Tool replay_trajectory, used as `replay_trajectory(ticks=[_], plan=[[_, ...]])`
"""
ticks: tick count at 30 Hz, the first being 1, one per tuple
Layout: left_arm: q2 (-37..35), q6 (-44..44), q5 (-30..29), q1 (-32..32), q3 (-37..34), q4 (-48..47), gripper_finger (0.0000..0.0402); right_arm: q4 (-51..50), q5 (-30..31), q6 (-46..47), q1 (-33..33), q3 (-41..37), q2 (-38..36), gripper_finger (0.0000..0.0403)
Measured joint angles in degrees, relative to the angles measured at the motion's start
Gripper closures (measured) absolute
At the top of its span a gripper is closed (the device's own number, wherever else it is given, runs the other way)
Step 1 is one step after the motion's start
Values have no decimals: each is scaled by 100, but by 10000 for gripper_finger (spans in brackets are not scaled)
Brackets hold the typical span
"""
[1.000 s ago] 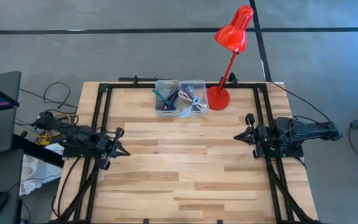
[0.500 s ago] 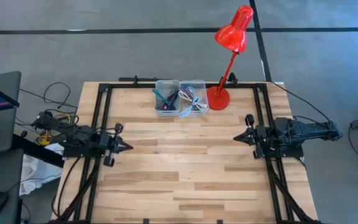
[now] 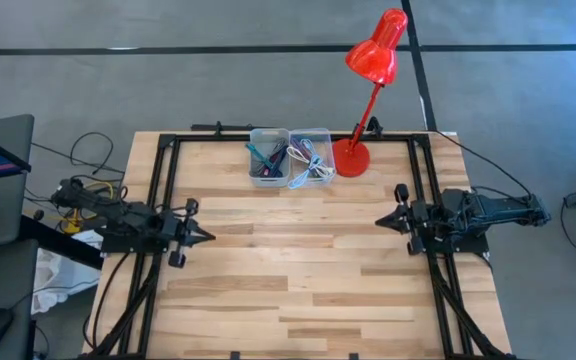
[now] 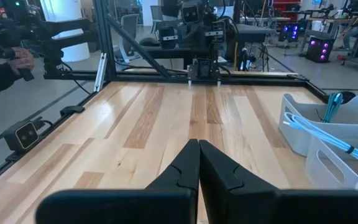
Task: Pick & Place USB Port
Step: Return to Home Position
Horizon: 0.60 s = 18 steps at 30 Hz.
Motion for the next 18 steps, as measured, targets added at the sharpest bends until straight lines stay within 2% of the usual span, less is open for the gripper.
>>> replay_trajectory(ticks=[7, 18], plan=[[1, 92, -12, 679, 0, 3, 396, 2, 107, 22, 0, 0, 0, 403], [1, 51, 1348, 2008, 0, -118, 396, 6, 664, -325, 0, 2, -202, 403]])
